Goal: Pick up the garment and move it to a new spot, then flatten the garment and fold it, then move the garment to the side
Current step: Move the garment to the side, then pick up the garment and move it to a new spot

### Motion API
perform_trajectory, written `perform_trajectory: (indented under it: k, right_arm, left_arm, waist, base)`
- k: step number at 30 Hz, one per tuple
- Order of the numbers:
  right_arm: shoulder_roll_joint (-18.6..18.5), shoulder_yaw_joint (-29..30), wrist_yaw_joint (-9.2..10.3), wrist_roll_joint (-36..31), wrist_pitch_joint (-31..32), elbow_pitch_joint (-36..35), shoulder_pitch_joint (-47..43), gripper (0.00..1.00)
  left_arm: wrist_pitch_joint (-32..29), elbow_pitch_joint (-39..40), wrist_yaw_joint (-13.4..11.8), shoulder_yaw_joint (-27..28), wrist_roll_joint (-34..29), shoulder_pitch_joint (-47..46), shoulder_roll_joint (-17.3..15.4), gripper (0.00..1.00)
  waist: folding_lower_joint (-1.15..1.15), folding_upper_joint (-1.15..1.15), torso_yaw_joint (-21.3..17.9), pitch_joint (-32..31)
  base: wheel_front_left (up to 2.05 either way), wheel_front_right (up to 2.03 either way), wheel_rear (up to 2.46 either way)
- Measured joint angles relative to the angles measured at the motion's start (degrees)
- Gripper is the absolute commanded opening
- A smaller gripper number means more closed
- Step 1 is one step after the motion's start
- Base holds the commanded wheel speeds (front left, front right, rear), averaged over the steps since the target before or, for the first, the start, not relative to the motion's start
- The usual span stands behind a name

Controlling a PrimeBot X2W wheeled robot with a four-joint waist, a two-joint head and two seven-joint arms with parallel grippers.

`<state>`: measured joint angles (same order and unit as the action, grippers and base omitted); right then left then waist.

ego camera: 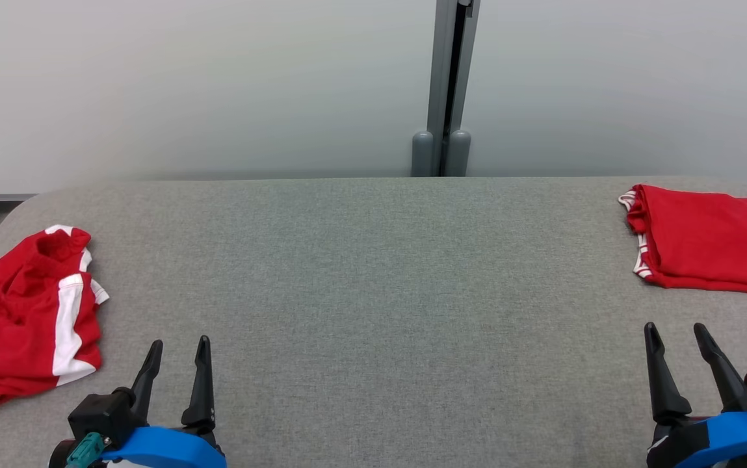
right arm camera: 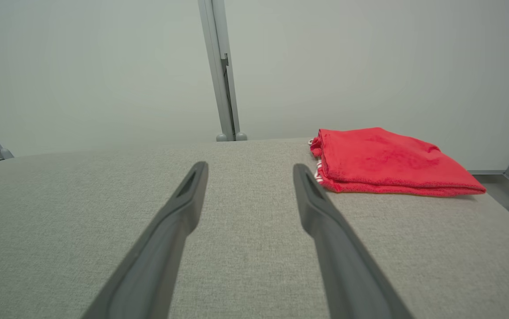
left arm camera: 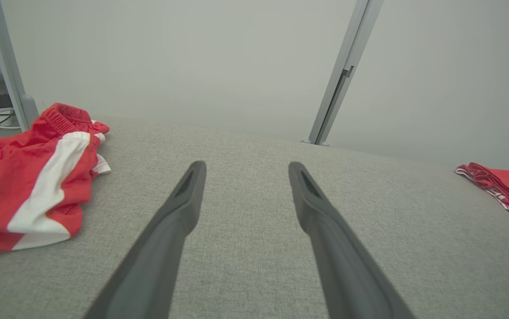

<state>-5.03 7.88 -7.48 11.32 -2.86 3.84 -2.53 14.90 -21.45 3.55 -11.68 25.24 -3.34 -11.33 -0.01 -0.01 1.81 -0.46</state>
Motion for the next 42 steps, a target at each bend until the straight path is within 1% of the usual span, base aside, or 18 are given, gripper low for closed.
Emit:
perform_trajectory:
  k: [5, 10, 16, 19, 25, 30, 31, 32, 35, 36, 37, 38, 39, 41, 42]
  right_arm:
    - [0.9, 0.0, 0.0, -0.8, 0.3, -0.9, -0.7, 1.0]
    - [1.0, -0.5, 0.0, -0.8, -0.1, 0.0, -0.6, 1.0]
    - [1.0, -1.1, 0.0, -0.6, -0.3, 1.2, -0.6, 1.0]
    - [0.9, -0.9, 0.0, -0.4, -0.5, 1.4, -0.6, 1.0]
    - [0.7, -1.6, 0.0, -0.4, -0.8, 2.1, -0.5, 1.0]
    - [0.7, -2.0, 0.0, -0.1, -1.1, 2.6, -0.1, 1.0]
    - [0.7, -2.0, 0.0, -0.1, -1.1, 2.6, -0.1, 1.0]
    - [0.6, -2.3, 0.0, -0.1, -1.1, 2.8, 0.0, 1.0]
    - [0.5, -3.0, 0.0, -0.1, -1.3, 3.1, 0.1, 1.0]
    - [0.5, -3.0, 0.0, -0.1, -1.3, 3.1, 0.1, 1.0]
    - [0.5, -3.2, 0.0, 0.0, -1.3, 3.1, 0.3, 1.0]
    - [0.3, -3.6, 0.0, 0.0, -1.3, 3.4, 0.7, 1.0]
    - [0.3, -3.6, 0.0, 0.0, -1.3, 3.4, 0.7, 1.0]
    - [0.2, -3.9, 0.0, 0.0, -1.4, 3.7, 1.1, 1.0]
    - [0.2, -4.1, 0.0, 0.2, -1.6, 3.9, 1.1, 1.0]
  left_arm:
    - [0.0, 0.1, -0.2, 0.4, 0.4, 0.8, -0.2, 1.0]
    - [0.0, 0.4, -0.5, 0.6, 0.5, 0.9, -0.3, 1.0]
    - [0.0, 0.5, -0.5, 0.6, 0.5, 0.9, -0.4, 1.0]
    - [0.0, 0.7, -0.5, 0.6, 0.5, 0.8, -0.5, 1.0]
    - [0.1, 1.0, -0.9, 0.5, 0.4, -0.1, -0.5, 1.0]
    - [0.1, 1.0, -1.0, 0.7, 0.3, -0.1, -0.8, 1.0]
    - [0.1, 1.0, -1.0, 0.7, 0.3, -0.1, -0.8, 1.0]
    - [0.1, 1.1, -1.0, 0.8, 0.4, -0.1, -0.9, 1.0]
    - [0.1, 1.5, -1.0, 1.0, 0.4, 0.0, -0.8, 1.0]
    - [0.1, 1.5, -1.0, 1.0, 0.4, 0.0, -0.8, 1.0]
    - [0.1, 1.7, -1.0, 1.0, 0.4, 0.0, -0.8, 1.0]
    - [0.1, 1.9, -1.0, 1.1, 0.4, -0.1, -0.9, 1.0]
    - [0.1, 1.9, -1.0, 1.1, 0.4, -0.1, -0.9, 1.0]
    - [0.1, 1.9, -1.1, 1.2, 0.4, -0.1, -1.0, 1.0]
    - [0.1, 1.9, -1.2, 1.3, 0.4, -0.1, -1.2, 1.0]
  waist:
    - [0.01, 0.01, -0.6, -0.2]
    - [0.01, 0.02, -0.7, -0.1]
    - [0.01, 0.02, -0.5, 0.1]
    - [0.01, 0.02, 0.2, 0.2]
    - [0.01, 0.02, 3.8, 0.4]
    - [0.01, 0.02, 8.2, 0.3]
    - [0.01, 0.02, 8.2, 0.3]
    - [0.01, 0.02, 10.1, 0.3]
    - [0.01, 0.02, 12.8, 0.5]
    - [0.01, 0.02, 12.8, 0.5]
    - [0.01, 0.02, 13.6, 0.6]
    - [0.01, 0.02, 15.3, 0.8]
    - [0.01, 0.02, 15.3, 0.8]
    - [0.01, 0.02, 17.1, 0.8]
    - [0.01, 0.02, 18.7, 0.9]
  base:
    - [0.0, 0.0, 0.0]
    - [0.0, 0.0, 0.0]
    - [0.0, 0.0, 0.0]
    - [0.0, 0.0, 0.0]
    - [0.0, 0.0, 0.0]
    - [0.0, 0.0, 0.0]
    - [0.0, 0.0, 0.0]
    - [0.0, 0.0, 0.0]
    - [0.0, 0.0, 0.0]
    - [0.0, 0.0, 0.0]
    - [0.0, 0.0, 0.0]
    - [0.0, 0.0, 0.0]
    - [0.0, 0.0, 0.0]
    - [0.0, 0.0, 0.0]
    - [0.0, 0.0, 0.0]
